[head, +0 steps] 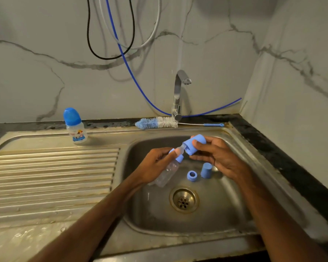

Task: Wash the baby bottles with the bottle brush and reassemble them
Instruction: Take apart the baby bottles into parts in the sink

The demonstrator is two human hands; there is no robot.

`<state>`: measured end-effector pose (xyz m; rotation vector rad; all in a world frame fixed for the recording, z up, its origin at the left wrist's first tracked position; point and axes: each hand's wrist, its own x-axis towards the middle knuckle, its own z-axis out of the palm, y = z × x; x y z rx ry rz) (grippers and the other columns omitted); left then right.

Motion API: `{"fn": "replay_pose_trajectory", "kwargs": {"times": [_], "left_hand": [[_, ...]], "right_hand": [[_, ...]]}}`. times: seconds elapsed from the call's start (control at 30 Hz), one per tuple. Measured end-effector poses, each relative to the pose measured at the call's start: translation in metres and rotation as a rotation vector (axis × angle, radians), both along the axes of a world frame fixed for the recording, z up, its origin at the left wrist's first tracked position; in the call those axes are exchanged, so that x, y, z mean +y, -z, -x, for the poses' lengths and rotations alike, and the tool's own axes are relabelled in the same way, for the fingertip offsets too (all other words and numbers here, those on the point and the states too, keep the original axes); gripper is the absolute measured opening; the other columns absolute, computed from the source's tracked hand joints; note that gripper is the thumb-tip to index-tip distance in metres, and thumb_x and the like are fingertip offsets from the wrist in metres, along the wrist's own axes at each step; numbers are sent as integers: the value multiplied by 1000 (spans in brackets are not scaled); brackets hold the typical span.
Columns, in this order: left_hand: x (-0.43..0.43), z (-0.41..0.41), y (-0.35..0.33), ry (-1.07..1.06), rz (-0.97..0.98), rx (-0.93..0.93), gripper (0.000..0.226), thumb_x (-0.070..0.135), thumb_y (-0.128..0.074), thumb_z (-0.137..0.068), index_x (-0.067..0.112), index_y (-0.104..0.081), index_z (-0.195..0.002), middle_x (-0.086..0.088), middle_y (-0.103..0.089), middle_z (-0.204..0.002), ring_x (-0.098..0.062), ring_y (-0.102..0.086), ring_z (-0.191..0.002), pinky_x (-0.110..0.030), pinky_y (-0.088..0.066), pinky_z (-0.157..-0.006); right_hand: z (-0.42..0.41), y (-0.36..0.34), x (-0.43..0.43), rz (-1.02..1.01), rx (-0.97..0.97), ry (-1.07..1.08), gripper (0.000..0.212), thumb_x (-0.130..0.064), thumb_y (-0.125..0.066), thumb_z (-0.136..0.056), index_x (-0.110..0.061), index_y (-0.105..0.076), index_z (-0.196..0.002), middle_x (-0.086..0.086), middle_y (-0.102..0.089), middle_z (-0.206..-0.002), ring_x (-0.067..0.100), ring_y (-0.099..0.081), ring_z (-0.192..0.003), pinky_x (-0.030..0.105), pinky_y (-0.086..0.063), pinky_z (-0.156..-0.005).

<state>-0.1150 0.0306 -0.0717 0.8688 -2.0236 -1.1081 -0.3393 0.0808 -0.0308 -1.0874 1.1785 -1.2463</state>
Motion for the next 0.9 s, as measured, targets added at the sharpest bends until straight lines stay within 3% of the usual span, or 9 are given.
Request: {"fn": "replay_pose_trajectory", "kwargs": {"times": [0.13,0.33,0.43,0.5,0.57,0.63,0.7,0.8,0.9], "left_hand": [[0,3,11,-95,40,-4,33,57,-58,-98,28,-74,-102,6,-73,-91,-15,-69,-85,-44,-57,-81],[-1,3,13,-157,-6,23,29,53,-64,-94,28,-71,-107,9,-72,-96,-12,-69,-88,-32,-57,-79],[-1,4,13,-165,-19,24,35,53,-67,-91,26,-68,-113,10,-71,-102,-10,-69,-90,-22,-54,-75],[0,4,13,-174,-32,37,39,53,-71,-89,26,-67,-117,10,-71,-104,-7,-69,-91,-18,-53,-72],[0,4,12,-186,-23,45,42,52,-74,-87,26,-66,-118,12,-70,-104,-4,-68,-91,-15,-52,-72],[1,4,12,-199,-9,37,44,52,-76,-85,25,-64,-118,12,-69,-105,-5,-68,-92,-13,-52,-73],[1,4,13,-204,-10,33,46,52,-77,-84,24,-63,-119,12,-69,-106,-7,-68,-94,-14,-52,-73],[1,5,14,-193,-1,13,48,50,-77,-85,23,-61,-121,12,-67,-108,-7,-66,-95,-12,-51,-72],[0,5,15,-178,18,-8,49,48,-77,-85,22,-59,-123,11,-65,-111,-5,-65,-94,-11,-49,-70]], "right_hand": [[12,0,2,-36,-34,123,32,-22,-74,-91,-4,-70,-116,15,-75,-109,27,-75,-98,29,-61,-78],[28,30,-2,-231,215,185,55,-17,-92,-70,-5,-67,-118,16,-77,-103,26,-76,-93,38,-63,-82],[33,36,-2,-211,308,214,41,-12,-90,-72,0,-70,-105,23,-74,-100,25,-75,-86,30,-62,-68],[36,39,-1,-251,467,183,21,-7,-85,-77,3,-71,-88,26,-72,-86,22,-69,-70,25,-55,-55],[45,46,-2,-336,689,183,19,-10,-84,-76,-3,-66,-73,16,-65,-73,20,-62,-65,28,-50,-61],[53,52,-2,-442,895,188,28,-24,-85,-66,-6,-66,-74,10,-64,-71,19,-60,-64,29,-48,-65],[57,63,-4,-490,928,189,44,-30,-89,-51,-2,-72,-80,13,-71,-67,19,-63,-54,30,-52,-59],[54,77,-8,-558,981,231,34,-10,-92,-53,0,-71,-77,13,-69,-60,20,-66,-48,30,-55,-50],[44,82,-18,-577,986,284,37,0,-88,-58,4,-71,-91,15,-69,-74,20,-67,-56,31,-57,-49]]}}
